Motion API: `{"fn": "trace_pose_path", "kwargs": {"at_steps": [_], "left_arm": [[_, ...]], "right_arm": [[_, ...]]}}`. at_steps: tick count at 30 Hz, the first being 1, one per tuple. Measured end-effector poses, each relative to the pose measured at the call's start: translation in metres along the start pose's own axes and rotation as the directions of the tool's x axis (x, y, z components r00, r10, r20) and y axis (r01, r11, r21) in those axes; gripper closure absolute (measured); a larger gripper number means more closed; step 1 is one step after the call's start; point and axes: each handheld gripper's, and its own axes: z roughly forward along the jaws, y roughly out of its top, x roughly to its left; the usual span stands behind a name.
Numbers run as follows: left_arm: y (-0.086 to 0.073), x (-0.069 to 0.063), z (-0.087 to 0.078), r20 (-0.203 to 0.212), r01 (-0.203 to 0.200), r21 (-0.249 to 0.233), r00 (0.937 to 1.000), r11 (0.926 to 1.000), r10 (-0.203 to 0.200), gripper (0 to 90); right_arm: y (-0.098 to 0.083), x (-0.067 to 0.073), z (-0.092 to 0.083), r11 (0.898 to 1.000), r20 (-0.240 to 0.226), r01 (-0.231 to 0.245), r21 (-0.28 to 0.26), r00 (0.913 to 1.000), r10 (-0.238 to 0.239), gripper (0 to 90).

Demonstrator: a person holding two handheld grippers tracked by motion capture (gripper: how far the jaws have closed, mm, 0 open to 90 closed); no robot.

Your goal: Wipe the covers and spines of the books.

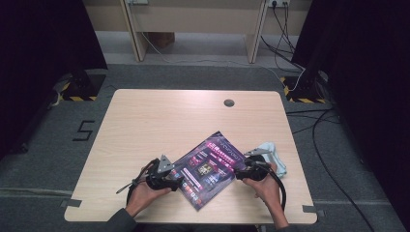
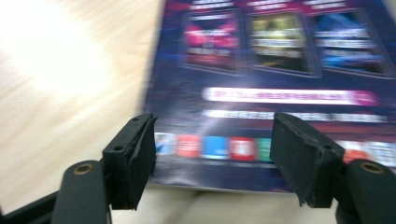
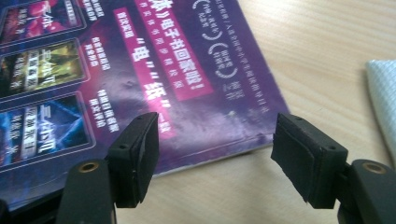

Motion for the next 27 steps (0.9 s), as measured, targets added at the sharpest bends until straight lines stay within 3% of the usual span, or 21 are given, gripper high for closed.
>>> {"fn": "trace_pose_path", "kwargs": {"at_steps": [3, 6, 11, 12, 13, 20, 27], "left_arm": [[0.002, 0.008, 0.004, -0.013, 0.008, -0.006, 0.9999, 1.0000, -0.008, 27.5], [0.003, 0.014, 0.008, 0.014, 0.037, 0.000, 0.9992, 0.9993, -0.037, 26.6], [0.003, 0.016, 0.008, 0.037, 0.031, 0.003, 0.9988, 0.9995, -0.031, 29.0], [0.003, 0.015, 0.007, 0.058, 0.033, 0.005, 0.9978, 0.9994, -0.033, 33.8], [0.003, 0.014, 0.006, 0.054, 0.026, 0.011, 0.9982, 0.9996, -0.027, 37.4], [-0.004, 0.003, -0.004, 0.106, 0.061, 0.063, 0.9922, 0.9962, -0.067, 37.4], [-0.010, -0.016, -0.017, 0.110, 0.022, 0.081, 0.9934, 0.9964, -0.030, 40.2]], "right_arm": [[-0.003, 0.007, 0.000, 1.000, 0.006, 0.019, 0.013, 0.9998, -0.019, 31.9], [-0.004, 0.014, 0.005, 0.999, -0.006, 0.040, 0.027, 0.9992, -0.040, 31.8], [-0.005, 0.014, 0.009, 0.999, 0.002, 0.031, 0.029, 0.9995, -0.031, 26.9], [-0.006, 0.014, 0.009, 0.999, 0.006, 0.024, 0.030, 0.9997, -0.024, 26.8], [-0.006, 0.014, 0.009, 0.999, 0.004, 0.030, 0.028, 0.9996, -0.030, 26.9], [0.002, 0.011, 0.015, 0.999, 0.030, 0.025, 0.019, 0.9992, -0.026, 26.9], [0.012, 0.007, 0.025, 1.000, 0.050, 0.012, -0.005, 0.9987, -0.012, 29.7]]}}
